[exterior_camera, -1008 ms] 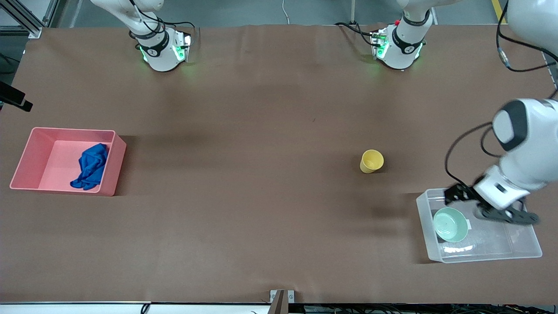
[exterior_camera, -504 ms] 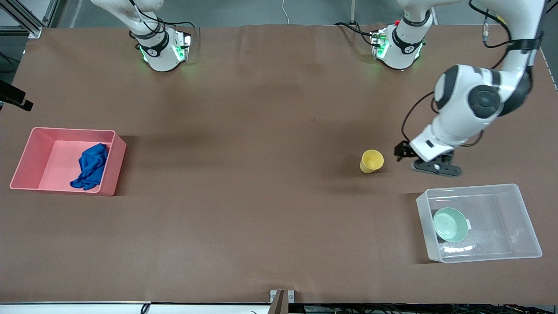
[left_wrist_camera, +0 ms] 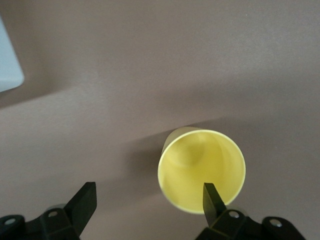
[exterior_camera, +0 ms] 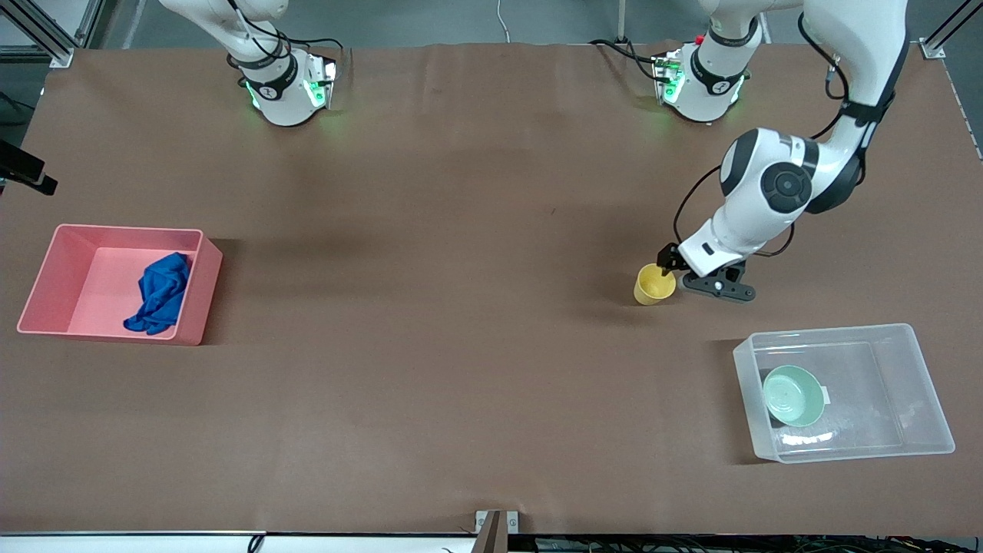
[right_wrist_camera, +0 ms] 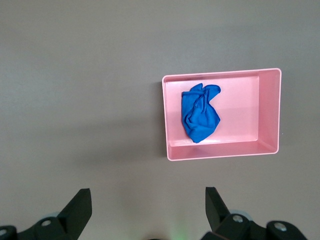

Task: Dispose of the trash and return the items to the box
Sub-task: 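Grasp the yellow cup with the left gripper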

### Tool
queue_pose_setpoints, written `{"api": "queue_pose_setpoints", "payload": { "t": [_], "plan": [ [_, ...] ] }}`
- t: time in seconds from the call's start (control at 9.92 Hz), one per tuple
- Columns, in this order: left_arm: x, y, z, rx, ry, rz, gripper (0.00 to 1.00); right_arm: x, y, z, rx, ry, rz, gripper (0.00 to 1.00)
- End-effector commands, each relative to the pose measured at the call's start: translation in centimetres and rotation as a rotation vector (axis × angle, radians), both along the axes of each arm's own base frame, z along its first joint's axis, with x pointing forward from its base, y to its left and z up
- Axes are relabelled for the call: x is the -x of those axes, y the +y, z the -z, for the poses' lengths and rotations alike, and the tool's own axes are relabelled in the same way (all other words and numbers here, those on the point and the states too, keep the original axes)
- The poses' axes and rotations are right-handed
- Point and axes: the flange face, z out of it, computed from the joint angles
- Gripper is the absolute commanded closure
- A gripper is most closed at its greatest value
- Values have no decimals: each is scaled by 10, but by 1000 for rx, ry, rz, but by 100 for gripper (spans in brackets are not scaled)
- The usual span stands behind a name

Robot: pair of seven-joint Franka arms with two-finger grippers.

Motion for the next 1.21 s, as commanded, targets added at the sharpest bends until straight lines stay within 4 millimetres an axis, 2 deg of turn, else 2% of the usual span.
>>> {"api": "queue_pose_setpoints", "payload": {
  "t": [0.0,0.2,0.3,0.61,0.71,0.91,1.11],
  "plan": [
    [5,-10,39,27,22,15,34,2,0,-12,-7,-23,-10,0],
    [5,-10,46,36,20,12,78,2,0,-12,-7,-23,-10,0],
    [4,-10,47,38,22,9,90,2,1,-12,-8,-23,-14,0],
    [2,-9,46,39,17,9,95,2,1,-12,-8,-23,-14,0],
    [0,-9,43,40,11,8,100,2,0,-12,-8,-23,-12,0],
    [-20,-7,20,46,-41,9,100,2,0,-12,-8,-23,-12,0],
    [-55,7,-15,52,-89,-19,100,2,1,-11,-9,-22,-14,0]
  ]
}}
